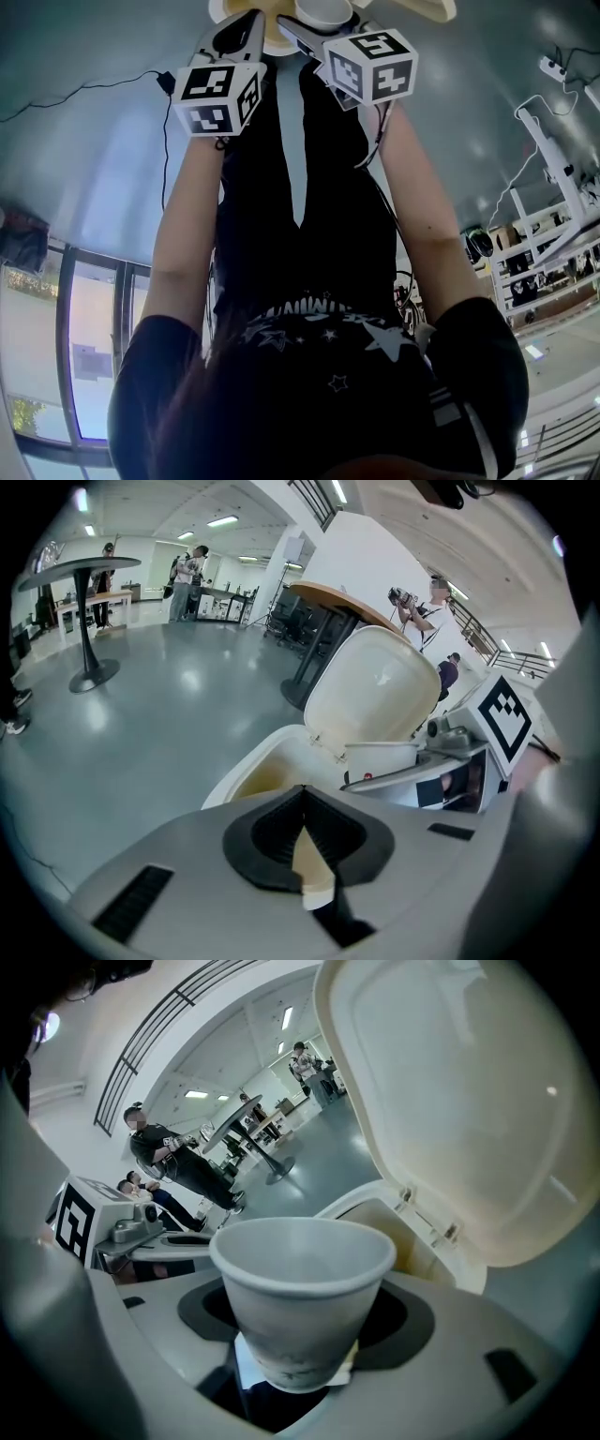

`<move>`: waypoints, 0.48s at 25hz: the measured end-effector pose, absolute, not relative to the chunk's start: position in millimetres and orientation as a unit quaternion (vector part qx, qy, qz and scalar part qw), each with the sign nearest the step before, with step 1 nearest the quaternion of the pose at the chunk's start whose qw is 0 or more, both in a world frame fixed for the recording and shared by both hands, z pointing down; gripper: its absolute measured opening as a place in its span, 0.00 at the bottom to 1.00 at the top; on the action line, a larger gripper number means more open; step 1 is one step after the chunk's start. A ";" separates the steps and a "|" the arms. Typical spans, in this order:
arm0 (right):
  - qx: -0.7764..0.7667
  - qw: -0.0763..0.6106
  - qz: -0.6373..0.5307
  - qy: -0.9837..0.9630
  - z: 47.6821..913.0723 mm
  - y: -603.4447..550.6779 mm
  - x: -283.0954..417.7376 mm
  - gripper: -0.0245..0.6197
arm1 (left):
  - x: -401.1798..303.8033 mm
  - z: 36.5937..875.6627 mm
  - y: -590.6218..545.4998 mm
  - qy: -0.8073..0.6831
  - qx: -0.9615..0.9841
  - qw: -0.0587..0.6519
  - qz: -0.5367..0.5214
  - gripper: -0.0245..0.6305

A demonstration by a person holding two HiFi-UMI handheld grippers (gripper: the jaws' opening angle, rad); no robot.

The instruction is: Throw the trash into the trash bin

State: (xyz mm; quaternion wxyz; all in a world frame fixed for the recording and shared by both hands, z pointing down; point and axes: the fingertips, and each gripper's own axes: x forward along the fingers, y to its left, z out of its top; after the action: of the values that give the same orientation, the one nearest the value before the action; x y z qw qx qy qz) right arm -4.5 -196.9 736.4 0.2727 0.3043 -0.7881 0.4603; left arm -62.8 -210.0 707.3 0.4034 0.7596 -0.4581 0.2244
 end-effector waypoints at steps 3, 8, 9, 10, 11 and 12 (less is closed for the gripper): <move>0.307 0.280 0.462 -0.784 745.0 -194.4 -4.4 0.52 | -63.3 712.4 -206.3 -0.457 0.758 0.407 0.226 0.05; 0.317 0.311 0.455 -0.771 765.8 -189.7 0.9 0.52 | -67.3 725.7 -201.5 -0.459 0.750 0.415 0.233 0.05; 0.318 0.314 0.457 -0.769 771.7 -190.1 3.2 0.52 | -66.1 730.8 -202.5 -0.458 0.749 0.417 0.235 0.05; 0.320 0.316 0.459 -0.766 776.9 -190.5 5.0 0.52 | -65.2 735.4 -203.5 -0.458 0.748 0.419 0.236 0.05; 0.322 0.317 0.462 -0.763 781.0 -190.5 6.0 0.52 | -65.1 739.1 -203.7 -0.458 0.746 0.420 0.238 0.05; 0.327 0.317 0.465 -0.759 784.0 -190.0 6.4 0.52 | -65.7 741.6 -203.1 -0.458 0.746 0.421 0.239 0.05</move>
State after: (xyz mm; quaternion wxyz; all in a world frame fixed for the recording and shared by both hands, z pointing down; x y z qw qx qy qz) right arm 6.4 -190.0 784.0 0.3170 0.3269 -0.7591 0.4651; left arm -65.7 -203.1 741.6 0.4211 0.7456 -0.4577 0.2394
